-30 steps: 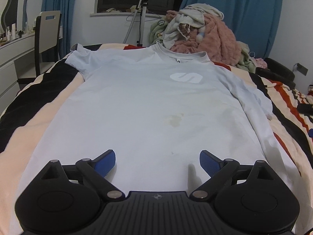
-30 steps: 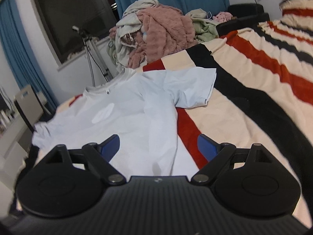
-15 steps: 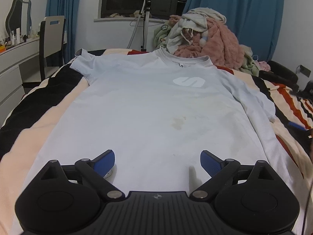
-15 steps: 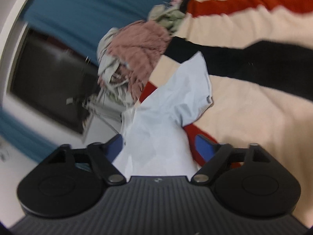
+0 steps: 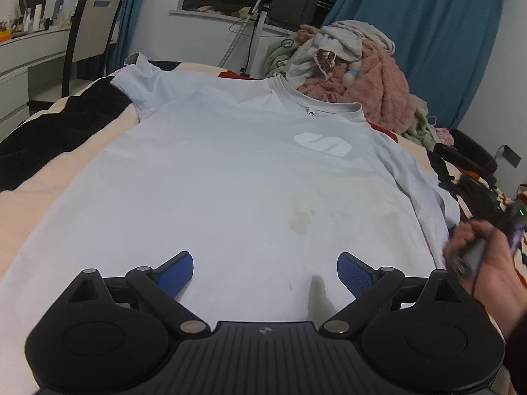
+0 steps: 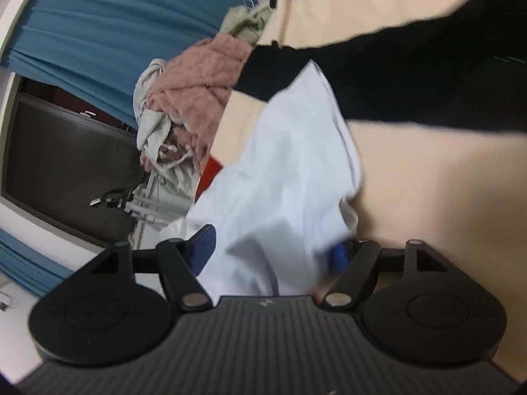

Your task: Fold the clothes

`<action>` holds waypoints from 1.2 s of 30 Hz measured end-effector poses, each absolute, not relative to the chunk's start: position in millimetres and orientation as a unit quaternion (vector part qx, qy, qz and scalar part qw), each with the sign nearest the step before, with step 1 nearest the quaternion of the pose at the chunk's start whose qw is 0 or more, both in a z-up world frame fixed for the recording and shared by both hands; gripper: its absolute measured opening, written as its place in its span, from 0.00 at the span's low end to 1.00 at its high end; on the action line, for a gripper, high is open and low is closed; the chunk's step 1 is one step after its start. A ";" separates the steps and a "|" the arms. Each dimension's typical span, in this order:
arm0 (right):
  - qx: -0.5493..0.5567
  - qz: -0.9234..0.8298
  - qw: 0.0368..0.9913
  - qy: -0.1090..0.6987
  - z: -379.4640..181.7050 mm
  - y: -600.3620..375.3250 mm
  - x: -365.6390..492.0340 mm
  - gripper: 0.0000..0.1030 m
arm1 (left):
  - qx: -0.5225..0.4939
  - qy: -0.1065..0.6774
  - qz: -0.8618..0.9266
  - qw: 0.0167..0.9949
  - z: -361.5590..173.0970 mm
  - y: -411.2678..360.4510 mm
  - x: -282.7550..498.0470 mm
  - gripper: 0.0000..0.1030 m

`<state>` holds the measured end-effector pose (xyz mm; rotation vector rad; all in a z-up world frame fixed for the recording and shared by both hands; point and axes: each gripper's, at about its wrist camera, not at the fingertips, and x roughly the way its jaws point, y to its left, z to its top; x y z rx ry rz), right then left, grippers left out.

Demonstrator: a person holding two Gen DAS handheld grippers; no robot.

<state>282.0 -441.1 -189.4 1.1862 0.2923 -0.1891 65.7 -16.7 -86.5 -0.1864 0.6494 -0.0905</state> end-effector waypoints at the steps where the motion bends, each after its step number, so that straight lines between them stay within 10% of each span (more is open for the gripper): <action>1: 0.542 -0.094 0.824 0.135 -188.3 -443.7 293.6 0.63 | -0.095 0.318 -0.045 0.942 -87.8 -16.5 68.5 0.93; 6: 0.454 -0.118 0.866 0.177 -170.4 -480.3 338.3 0.07 | -0.085 0.316 -0.054 0.944 -92.7 -23.5 79.5 0.93; 15: 0.259 -0.151 0.931 0.208 -133.6 -533.5 382.1 0.08 | -0.059 0.321 -0.060 0.943 -104.5 -31.1 96.0 0.93; 18: 0.244 -0.157 0.932 0.218 -130.8 -529.9 380.1 0.21 | -0.056 0.320 -0.058 0.944 -104.4 -30.3 98.2 0.93; 21: 0.216 -0.172 0.934 0.229 -120.1 -516.4 364.9 0.84 | -0.060 0.320 -0.056 0.944 -102.9 -28.1 98.2 0.93; 36: 0.138 -0.138 0.964 0.183 4.8 -369.9 106.8 0.86 | -0.101 0.310 -0.119 0.938 -62.9 -20.0 35.3 0.93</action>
